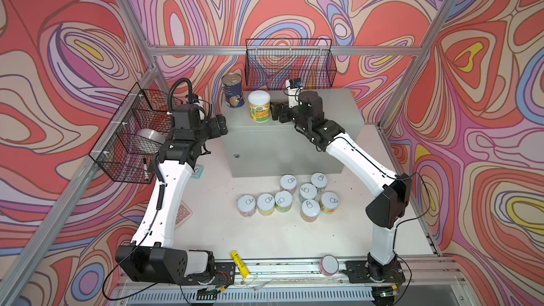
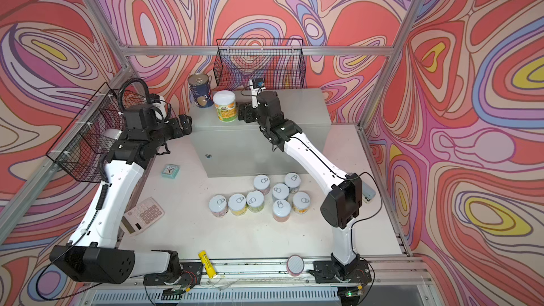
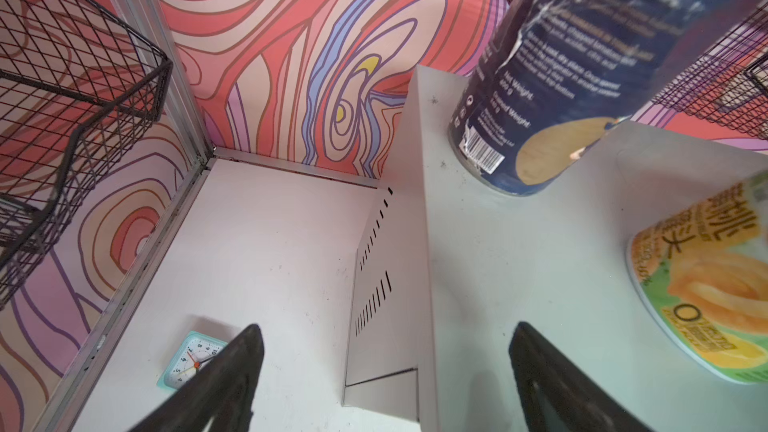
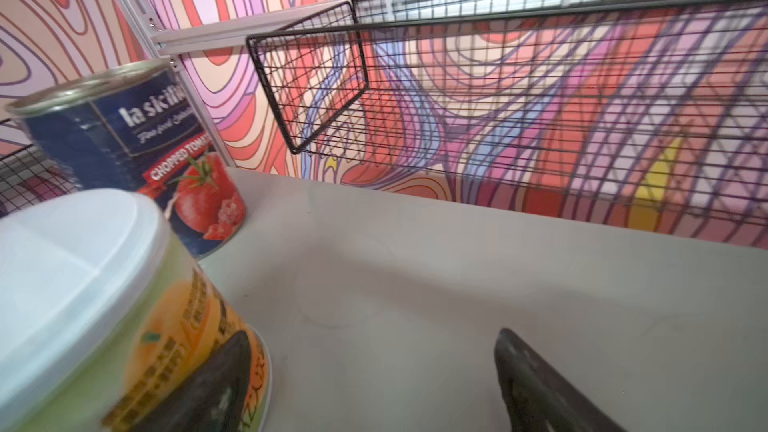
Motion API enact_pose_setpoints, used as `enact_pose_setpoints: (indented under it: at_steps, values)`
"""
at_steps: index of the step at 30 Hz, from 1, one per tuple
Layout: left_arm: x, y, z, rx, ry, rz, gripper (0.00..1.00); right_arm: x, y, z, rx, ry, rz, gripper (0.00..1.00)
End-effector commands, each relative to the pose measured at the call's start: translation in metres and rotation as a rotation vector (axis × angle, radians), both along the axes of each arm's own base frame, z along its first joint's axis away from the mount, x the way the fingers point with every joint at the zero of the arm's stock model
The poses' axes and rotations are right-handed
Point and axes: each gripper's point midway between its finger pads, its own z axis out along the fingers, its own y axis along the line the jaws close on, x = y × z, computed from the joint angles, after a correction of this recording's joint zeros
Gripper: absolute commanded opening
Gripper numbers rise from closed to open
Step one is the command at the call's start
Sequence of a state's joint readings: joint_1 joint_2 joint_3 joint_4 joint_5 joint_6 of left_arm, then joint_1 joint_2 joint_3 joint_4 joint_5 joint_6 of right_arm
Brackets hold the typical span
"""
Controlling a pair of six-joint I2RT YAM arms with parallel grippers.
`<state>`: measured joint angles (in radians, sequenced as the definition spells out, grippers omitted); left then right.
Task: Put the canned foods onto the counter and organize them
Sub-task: 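Push the green-and-orange can toward the blue tomato can with the right gripper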
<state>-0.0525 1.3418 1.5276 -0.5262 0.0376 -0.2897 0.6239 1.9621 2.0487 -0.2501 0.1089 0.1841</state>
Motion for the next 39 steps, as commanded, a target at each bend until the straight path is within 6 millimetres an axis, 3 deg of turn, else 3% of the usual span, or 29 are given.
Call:
enact_pose_setpoints:
  at_steps: [1,7,12,16,26,39]
  values:
    - [-0.007,0.0,0.012,-0.022,-0.04,-0.003,0.94,0.001,0.014,-0.033,-0.011,0.111,-0.008,0.95]
    - [-0.01,-0.002,0.006,-0.03,-0.03,-0.01,0.93,0.002,0.009,-0.04,-0.026,0.147,-0.052,0.94]
    - [-0.014,-0.006,0.009,-0.042,-0.038,-0.031,0.93,-0.01,-0.01,-0.03,-0.067,0.146,-0.094,0.94]
    - [-0.015,-0.009,0.007,-0.046,-0.03,-0.049,0.93,-0.023,-0.014,-0.028,-0.08,0.152,-0.077,0.94]
    - [-0.018,-0.009,0.011,-0.035,-0.04,-0.055,0.93,-0.049,0.011,-0.03,-0.12,0.148,0.007,0.93]
    - [-0.014,-0.012,0.005,-0.043,-0.034,-0.064,0.93,-0.038,0.035,-0.033,-0.133,0.139,0.032,0.93]
